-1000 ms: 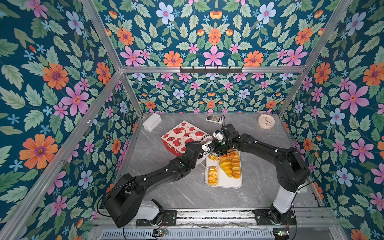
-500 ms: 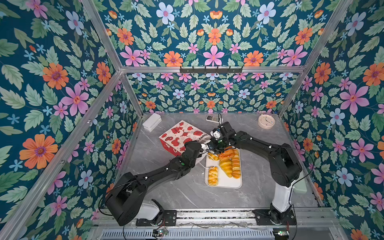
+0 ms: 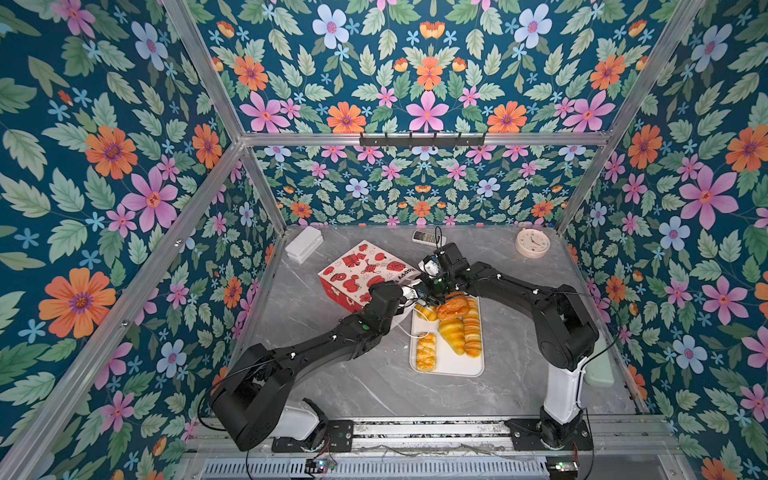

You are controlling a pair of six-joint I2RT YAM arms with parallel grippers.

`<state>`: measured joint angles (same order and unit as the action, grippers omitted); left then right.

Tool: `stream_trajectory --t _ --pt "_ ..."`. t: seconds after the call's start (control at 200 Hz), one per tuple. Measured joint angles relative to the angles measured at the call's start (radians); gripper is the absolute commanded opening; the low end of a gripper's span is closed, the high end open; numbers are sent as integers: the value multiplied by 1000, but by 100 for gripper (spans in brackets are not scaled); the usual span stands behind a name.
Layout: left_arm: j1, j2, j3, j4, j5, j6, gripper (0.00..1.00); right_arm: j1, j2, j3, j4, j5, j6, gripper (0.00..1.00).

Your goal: Take the fake bread out of the paper bag

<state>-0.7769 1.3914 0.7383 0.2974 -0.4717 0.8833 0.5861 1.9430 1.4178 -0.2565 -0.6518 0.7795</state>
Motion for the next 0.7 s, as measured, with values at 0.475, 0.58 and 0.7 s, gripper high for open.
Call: stream_trajectory --t 0.475,0.58,0.7 --pt "0 -3 -3 -6 6 -11 0 0 66 41 64 -26 52 48" --pt "0 -1 -1 -8 8 -15 0 0 84 45 79 -32 62 48" --pt "1 9 3 -15 8 -16 0 0 105 54 98 -45 82 45"
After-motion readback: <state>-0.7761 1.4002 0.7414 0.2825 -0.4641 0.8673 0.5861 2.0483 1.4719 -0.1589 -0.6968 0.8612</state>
